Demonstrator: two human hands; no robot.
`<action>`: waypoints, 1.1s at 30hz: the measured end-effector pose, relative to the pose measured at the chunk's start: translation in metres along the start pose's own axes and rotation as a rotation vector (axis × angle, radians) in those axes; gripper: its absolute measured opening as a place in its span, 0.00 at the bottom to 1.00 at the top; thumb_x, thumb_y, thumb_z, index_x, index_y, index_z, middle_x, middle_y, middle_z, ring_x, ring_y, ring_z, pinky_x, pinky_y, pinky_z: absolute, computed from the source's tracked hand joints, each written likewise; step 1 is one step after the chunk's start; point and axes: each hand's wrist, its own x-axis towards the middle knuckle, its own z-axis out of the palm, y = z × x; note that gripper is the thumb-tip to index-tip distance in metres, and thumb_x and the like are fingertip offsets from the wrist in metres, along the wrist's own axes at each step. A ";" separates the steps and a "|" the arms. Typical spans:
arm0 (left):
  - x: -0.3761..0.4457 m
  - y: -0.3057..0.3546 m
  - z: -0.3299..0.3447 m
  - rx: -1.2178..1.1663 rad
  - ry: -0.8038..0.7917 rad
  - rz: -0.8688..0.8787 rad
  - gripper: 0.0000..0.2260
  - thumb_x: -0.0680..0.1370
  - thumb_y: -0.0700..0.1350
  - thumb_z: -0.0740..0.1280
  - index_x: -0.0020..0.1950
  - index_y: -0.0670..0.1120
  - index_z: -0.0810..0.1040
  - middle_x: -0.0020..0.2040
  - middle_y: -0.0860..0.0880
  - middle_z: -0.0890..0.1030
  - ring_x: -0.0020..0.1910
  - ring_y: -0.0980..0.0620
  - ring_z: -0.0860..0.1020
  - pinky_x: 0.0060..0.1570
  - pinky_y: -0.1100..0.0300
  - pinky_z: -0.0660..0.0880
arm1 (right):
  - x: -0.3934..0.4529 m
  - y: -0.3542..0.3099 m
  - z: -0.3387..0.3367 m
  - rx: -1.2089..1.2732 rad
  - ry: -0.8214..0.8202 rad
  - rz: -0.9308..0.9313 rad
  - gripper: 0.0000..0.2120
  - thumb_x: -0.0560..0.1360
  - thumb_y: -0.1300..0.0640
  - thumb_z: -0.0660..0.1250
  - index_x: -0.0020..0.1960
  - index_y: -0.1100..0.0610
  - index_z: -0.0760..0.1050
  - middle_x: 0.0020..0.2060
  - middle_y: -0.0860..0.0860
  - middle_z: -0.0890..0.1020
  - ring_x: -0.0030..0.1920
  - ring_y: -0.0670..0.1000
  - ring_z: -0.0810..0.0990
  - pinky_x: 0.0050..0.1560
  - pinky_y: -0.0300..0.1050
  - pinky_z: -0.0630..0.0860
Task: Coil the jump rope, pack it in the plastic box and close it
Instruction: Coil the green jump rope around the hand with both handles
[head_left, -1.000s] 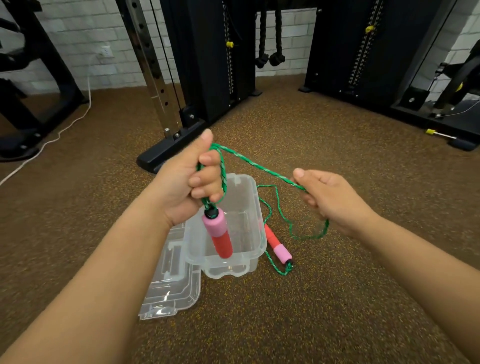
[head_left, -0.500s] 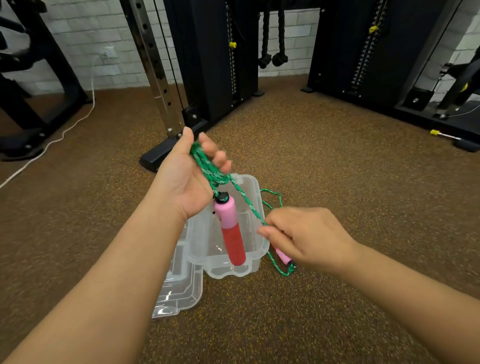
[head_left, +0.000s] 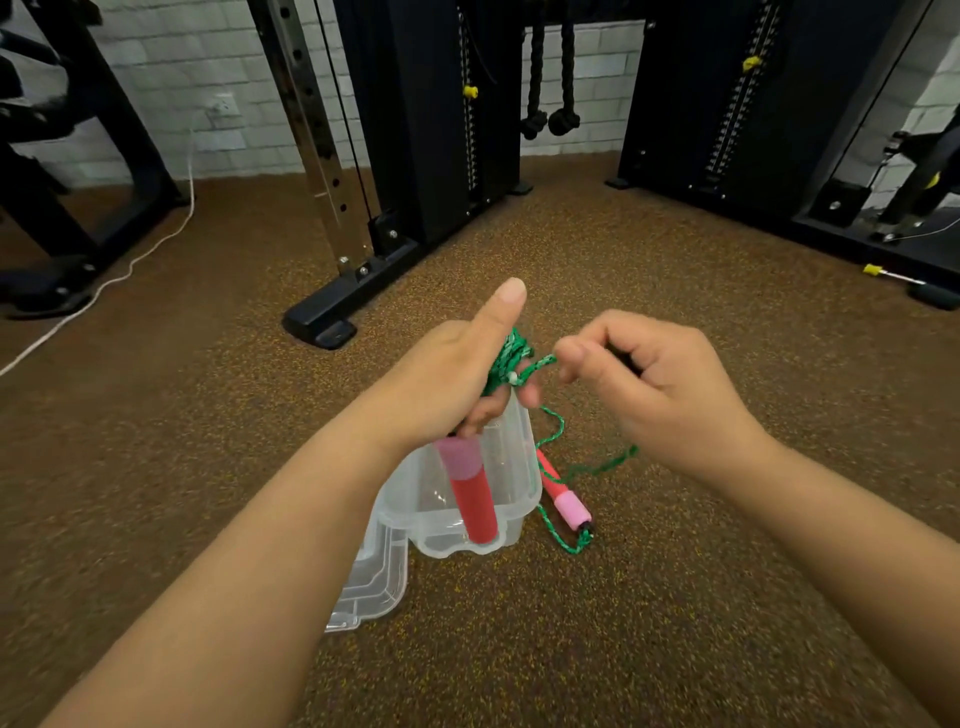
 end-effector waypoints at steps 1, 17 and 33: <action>0.001 0.000 0.001 -0.023 0.007 -0.004 0.33 0.77 0.67 0.47 0.27 0.45 0.72 0.20 0.48 0.65 0.21 0.50 0.65 0.29 0.59 0.68 | 0.000 0.005 0.001 0.051 0.012 0.068 0.12 0.76 0.45 0.64 0.38 0.49 0.79 0.26 0.44 0.73 0.27 0.41 0.69 0.29 0.35 0.64; 0.009 -0.012 0.003 -0.124 -0.009 -0.070 0.30 0.79 0.65 0.47 0.29 0.45 0.68 0.20 0.50 0.62 0.21 0.51 0.60 0.29 0.59 0.62 | 0.005 0.012 -0.001 -0.090 0.151 -0.080 0.04 0.74 0.54 0.70 0.46 0.52 0.83 0.36 0.42 0.78 0.39 0.39 0.75 0.42 0.36 0.70; 0.009 -0.006 -0.004 -1.031 -0.370 0.012 0.20 0.80 0.56 0.54 0.31 0.50 0.71 0.16 0.54 0.66 0.17 0.57 0.67 0.28 0.61 0.69 | -0.004 0.032 0.030 0.369 0.027 0.408 0.19 0.76 0.39 0.60 0.34 0.48 0.79 0.22 0.44 0.63 0.23 0.43 0.60 0.24 0.37 0.58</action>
